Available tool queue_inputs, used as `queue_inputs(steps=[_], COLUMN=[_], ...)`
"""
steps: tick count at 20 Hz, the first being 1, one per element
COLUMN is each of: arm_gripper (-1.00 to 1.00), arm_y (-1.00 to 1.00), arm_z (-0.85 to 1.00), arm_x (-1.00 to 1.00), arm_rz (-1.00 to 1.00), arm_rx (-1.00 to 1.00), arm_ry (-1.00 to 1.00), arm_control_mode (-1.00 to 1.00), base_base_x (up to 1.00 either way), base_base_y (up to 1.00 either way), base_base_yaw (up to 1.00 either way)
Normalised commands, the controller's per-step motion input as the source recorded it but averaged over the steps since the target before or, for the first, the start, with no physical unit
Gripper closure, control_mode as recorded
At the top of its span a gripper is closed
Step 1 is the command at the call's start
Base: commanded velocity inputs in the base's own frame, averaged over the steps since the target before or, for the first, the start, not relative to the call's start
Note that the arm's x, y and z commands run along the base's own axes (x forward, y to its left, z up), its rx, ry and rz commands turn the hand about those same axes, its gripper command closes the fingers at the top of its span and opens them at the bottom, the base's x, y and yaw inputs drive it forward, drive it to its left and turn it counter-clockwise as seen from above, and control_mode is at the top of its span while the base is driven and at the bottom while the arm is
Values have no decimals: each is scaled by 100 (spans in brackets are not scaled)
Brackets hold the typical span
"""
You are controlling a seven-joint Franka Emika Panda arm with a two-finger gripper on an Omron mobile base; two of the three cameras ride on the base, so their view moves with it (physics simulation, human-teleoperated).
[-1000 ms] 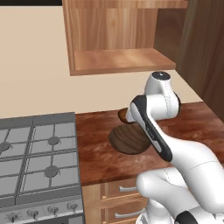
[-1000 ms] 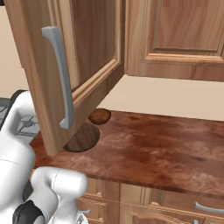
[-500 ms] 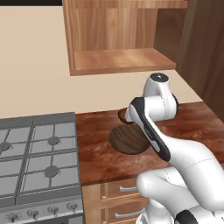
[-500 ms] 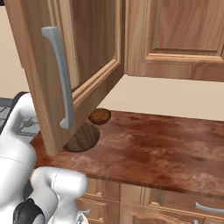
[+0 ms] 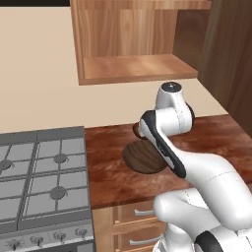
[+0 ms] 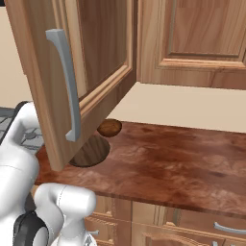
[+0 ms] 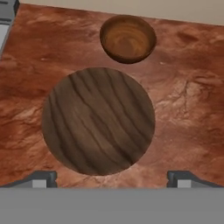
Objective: Pick up the bowls on the counter and stack them on top of one another in the open cabinet. Place the smaller bowl on top of the larger bowl.
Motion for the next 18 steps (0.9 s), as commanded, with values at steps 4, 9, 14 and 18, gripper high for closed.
queue_inputs(steps=[4, 9, 14, 18], arm_gripper=[-100, -100, -100, -100], arm_y=[1, 0, 0, 0], arm_z=[-15, -28, -21, -15], arm_x=[11, 14, 23, 25], arm_rz=[-2, -1, -1, -2], arm_rx=[-7, -6, -4, -2], arm_ry=[0, -3, -4, 0], arm_control_mode=[-100, -100, -100, -100], base_base_x=[0, 0, 0, 0], base_base_y=[0, 0, 0, 0], base_base_yaw=[0, 0, 0, 0])
